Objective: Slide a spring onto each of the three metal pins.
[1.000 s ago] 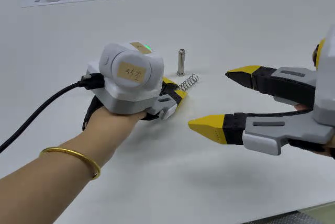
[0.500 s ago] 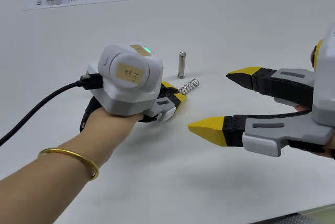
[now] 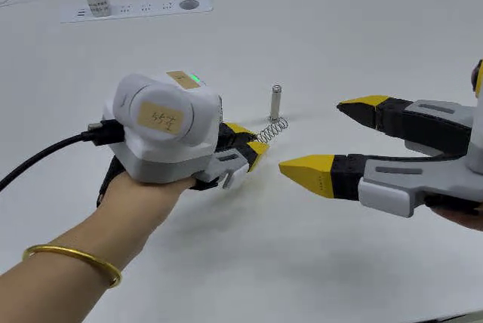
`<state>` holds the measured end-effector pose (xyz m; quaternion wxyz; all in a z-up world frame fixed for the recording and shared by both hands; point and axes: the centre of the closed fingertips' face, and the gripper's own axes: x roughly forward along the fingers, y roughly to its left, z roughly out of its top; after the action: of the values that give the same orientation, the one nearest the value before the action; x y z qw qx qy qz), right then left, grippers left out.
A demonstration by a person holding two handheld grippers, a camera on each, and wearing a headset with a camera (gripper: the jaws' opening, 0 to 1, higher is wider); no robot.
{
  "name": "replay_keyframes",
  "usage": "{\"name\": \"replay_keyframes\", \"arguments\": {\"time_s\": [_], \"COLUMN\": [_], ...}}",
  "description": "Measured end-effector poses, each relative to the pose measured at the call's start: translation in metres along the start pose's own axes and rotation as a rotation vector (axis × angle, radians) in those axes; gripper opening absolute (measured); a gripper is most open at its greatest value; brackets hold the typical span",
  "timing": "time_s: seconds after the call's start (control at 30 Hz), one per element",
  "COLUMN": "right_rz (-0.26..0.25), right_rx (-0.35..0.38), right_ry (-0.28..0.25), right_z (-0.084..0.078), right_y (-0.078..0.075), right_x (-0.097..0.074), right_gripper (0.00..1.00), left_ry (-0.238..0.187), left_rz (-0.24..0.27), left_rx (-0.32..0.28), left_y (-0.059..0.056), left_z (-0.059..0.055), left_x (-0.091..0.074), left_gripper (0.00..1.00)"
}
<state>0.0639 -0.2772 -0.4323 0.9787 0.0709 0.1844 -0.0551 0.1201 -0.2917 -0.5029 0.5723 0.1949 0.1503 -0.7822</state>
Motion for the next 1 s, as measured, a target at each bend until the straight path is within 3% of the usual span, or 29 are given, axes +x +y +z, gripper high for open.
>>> {"name": "replay_keyframes", "arguments": {"time_s": [0.17, 0.37, 0.6, 1.0], "right_rz": [0.007, 0.013, 0.014, 0.053], "right_rx": [0.010, 0.067, 0.121, 0.208], "right_ry": [-0.029, -0.068, -0.071, -0.104], "right_z": [0.009, 0.020, 0.022, 0.034], "right_y": [0.003, 0.002, 0.001, 0.011], "right_x": [0.002, 0.006, 0.012, 0.027], "right_gripper": [0.63, 0.60, 0.55, 0.47], "left_ry": [-0.036, -0.088, -0.133, -0.242], "left_rz": [0.016, 0.008, -0.002, -0.005], "left_rx": [-0.040, -0.096, -0.102, -0.207], "left_y": [0.001, -0.005, -0.012, -0.013], "left_z": [0.003, 0.011, 0.018, 0.033], "left_x": [-0.016, -0.030, -0.045, -0.065], "left_gripper": [0.10, 0.10, 0.10, 0.10]}}
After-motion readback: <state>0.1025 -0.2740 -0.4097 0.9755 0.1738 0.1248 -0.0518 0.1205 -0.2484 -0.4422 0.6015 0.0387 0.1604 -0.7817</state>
